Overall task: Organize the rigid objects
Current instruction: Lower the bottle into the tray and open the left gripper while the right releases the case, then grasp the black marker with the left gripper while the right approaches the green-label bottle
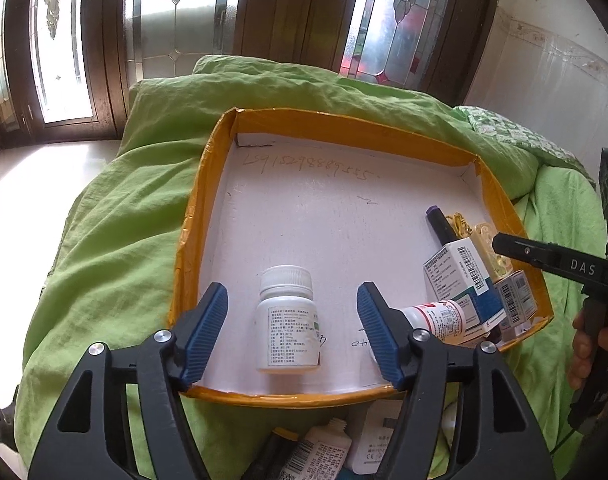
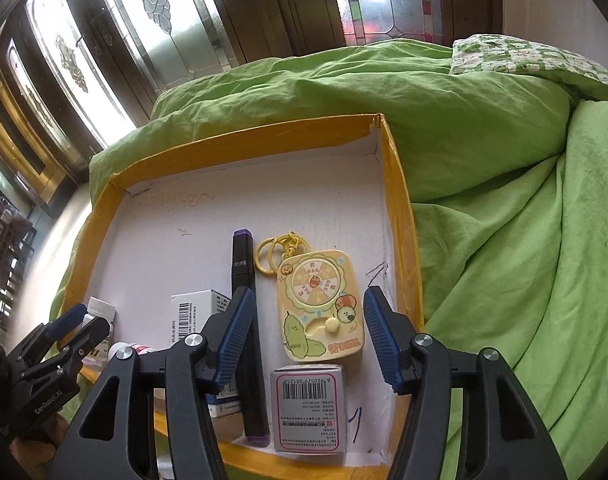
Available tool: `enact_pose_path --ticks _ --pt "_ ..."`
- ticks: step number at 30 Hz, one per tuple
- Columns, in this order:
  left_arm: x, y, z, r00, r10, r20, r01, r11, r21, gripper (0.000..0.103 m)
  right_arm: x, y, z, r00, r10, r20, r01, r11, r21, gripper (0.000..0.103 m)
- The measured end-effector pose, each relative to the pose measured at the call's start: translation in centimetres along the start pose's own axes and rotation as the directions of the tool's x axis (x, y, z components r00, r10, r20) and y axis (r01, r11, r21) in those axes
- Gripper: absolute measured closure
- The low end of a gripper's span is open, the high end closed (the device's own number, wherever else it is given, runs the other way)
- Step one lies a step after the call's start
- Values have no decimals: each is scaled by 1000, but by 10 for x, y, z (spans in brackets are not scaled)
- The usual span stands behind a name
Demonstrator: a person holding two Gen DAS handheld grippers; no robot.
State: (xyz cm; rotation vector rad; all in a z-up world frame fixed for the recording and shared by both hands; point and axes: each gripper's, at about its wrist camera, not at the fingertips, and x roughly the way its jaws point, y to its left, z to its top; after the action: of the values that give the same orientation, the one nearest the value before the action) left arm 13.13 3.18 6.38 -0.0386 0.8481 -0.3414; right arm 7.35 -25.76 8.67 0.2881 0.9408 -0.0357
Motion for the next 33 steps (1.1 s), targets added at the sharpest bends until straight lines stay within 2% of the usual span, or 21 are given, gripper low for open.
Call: enact_pose_path --ticks 4,7,11,17,20,25,29,31,33 --pt "-31 11 0 998 17 63 -16 1000 -26 28 -18 0 -9 1000 17 25 -17 1000 7 49" --pt "-53 21 -1 995 17 101 -11 998 -57 28 -35 -2 -16 998 33 56 -35 999 25 43" --pt "-74 28 -14 993 9 117 0 997 -75 27 -58 -6 -29 995 55 87 -59 997 47 43" --pt "-84 24 -55 999 30 31 -30 999 -18 27 -80 -10 -51 991 95 95 -101 992 69 43" --pt "-92 23 -69 999 39 11 -39 999 -8 27 -84 -8 -61 989 119 86 -125 990 68 43" --pt "-100 38 -72 999 48 11 -47 996 -76 27 -87 -1 -76 989 132 70 -135 990 38 43" --pt "-92 61 -79 993 98 -71 -108 983 -151 28 -85 7 -91 990 136 43 -136 991 10 43" --pt "-90 61 -82 992 76 -103 -91 986 -142 33 -83 10 -94 990 134 32 -134 991 -3 43" --pt "-89 50 -84 989 70 -129 -81 993 -81 34 -80 13 -95 990 138 24 -138 990 -9 43"
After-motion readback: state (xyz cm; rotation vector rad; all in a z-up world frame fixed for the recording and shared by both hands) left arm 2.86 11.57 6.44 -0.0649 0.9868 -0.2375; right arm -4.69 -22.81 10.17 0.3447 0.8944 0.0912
